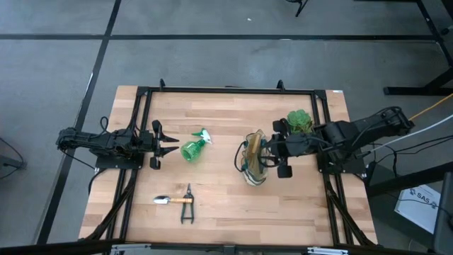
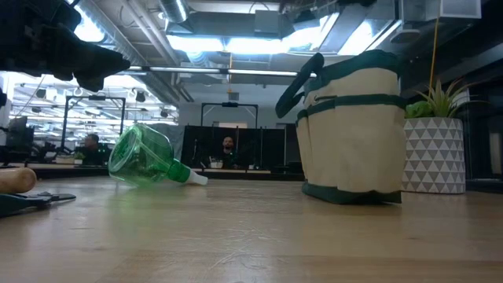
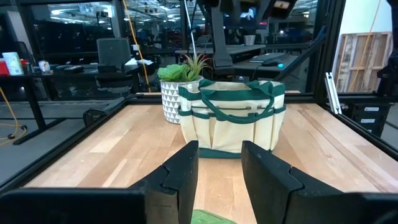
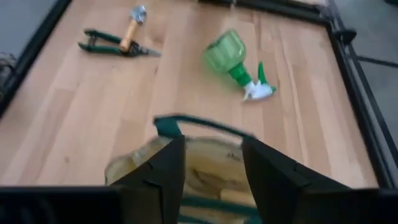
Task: Pick & Place Garden tools in Gardening bag
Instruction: Put the light brown trowel into the white gardening bag
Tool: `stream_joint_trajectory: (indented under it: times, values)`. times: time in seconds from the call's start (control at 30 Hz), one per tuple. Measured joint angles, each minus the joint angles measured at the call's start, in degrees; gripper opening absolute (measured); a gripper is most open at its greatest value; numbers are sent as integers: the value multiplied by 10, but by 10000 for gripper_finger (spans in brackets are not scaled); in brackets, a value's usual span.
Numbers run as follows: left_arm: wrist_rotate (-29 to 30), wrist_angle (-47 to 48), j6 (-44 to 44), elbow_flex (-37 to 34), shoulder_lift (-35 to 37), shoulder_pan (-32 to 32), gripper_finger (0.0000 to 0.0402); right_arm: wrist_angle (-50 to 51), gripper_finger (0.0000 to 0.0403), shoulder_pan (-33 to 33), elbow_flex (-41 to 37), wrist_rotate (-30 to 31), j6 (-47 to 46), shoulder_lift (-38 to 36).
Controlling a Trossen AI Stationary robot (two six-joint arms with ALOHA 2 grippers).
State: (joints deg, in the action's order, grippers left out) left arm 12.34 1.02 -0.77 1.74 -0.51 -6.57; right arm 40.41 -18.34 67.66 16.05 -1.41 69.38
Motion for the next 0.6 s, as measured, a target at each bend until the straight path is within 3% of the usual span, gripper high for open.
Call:
stream_joint_trajectory:
  times: [0.47,0.6]
  values:
    - [0,0,0,0,0,0,118,-144,146,10,-239,4,-93,-168]
    - [0,0,0,0,0,0,118,-173,146,9,-286,4,-139,-184]
